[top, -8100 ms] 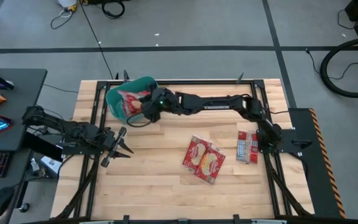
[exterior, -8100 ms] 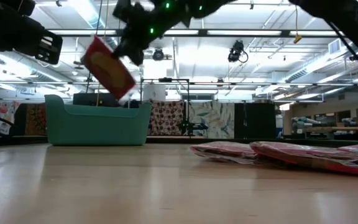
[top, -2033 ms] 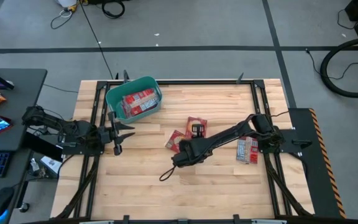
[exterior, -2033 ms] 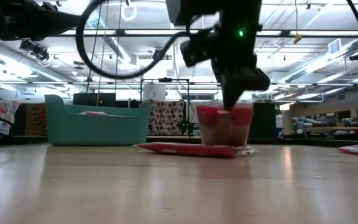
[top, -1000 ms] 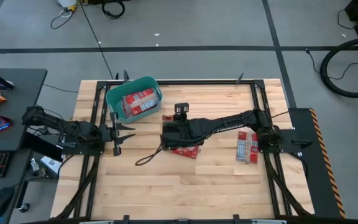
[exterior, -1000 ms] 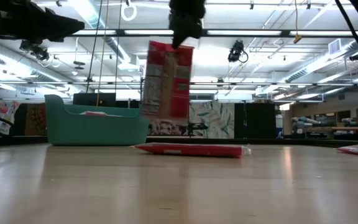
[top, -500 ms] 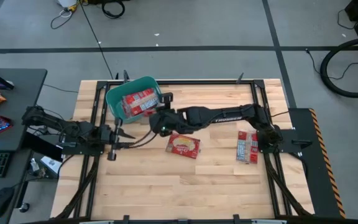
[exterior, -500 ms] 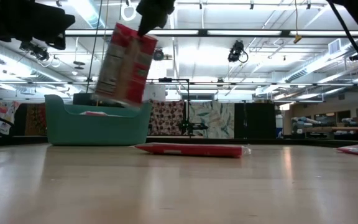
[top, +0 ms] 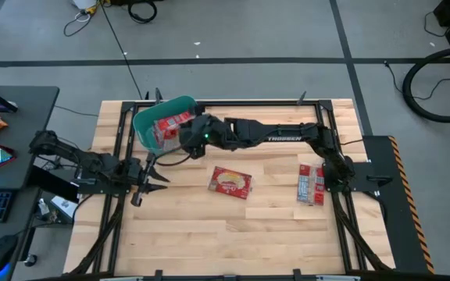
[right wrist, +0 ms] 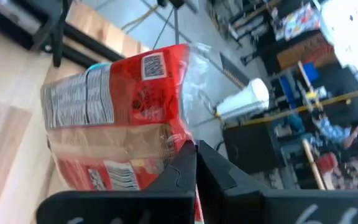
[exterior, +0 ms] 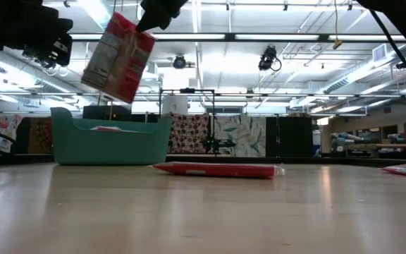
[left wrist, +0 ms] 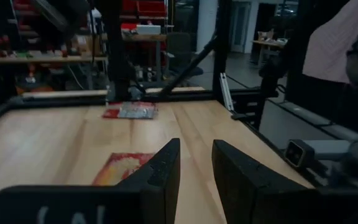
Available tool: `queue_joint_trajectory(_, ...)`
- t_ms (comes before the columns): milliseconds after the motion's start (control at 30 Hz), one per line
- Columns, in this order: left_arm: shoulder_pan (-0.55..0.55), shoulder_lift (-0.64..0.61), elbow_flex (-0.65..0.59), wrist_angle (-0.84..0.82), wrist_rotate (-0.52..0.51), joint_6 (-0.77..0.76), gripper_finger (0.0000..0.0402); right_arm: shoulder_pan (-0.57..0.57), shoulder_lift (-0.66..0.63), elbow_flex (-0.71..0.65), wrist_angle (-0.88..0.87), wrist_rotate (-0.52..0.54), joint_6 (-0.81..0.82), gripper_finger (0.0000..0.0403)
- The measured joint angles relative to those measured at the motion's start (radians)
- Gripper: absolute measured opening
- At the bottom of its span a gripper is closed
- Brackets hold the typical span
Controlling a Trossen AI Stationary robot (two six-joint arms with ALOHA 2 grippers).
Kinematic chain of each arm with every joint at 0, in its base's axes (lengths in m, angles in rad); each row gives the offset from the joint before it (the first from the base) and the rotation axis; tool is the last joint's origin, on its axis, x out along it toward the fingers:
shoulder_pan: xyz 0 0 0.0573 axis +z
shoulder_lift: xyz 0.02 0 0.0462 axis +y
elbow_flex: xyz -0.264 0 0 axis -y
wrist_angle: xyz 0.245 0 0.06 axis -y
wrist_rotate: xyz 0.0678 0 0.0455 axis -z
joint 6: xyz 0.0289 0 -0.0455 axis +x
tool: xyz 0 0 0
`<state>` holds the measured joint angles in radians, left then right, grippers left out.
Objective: Sort popcorn bags into baskets
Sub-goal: Put the red popcorn bag into the green bin
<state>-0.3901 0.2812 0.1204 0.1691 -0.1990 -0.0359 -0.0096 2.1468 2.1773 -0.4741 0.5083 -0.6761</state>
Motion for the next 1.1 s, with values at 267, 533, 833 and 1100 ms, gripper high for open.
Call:
queue_joint_trajectory(267,-0.003,0.0,0.0,-0.028,-0.001,-0.059,0.0098,-0.072,0.0,0.0,0.12,-0.171,-0.068,0.0005)
queue_joint_trajectory(533,-0.002,0.0,0.0,-0.036,-0.002,-0.065,0.0098,-0.177,0.0,0.0,0.151,-0.318,-0.051,0.0005)
queue_joint_trajectory(833,-0.002,0.0,0.0,-0.041,-0.008,-0.063,0.0098,-0.274,0.0,0.0,0.127,-0.413,0.026,0.0005)
queue_joint_trajectory(1100,-0.002,0.0,0.0,-0.048,-0.017,-0.065,0.0098,-0.327,0.0,-0.072,0.113,-0.423,0.024,0.0005)
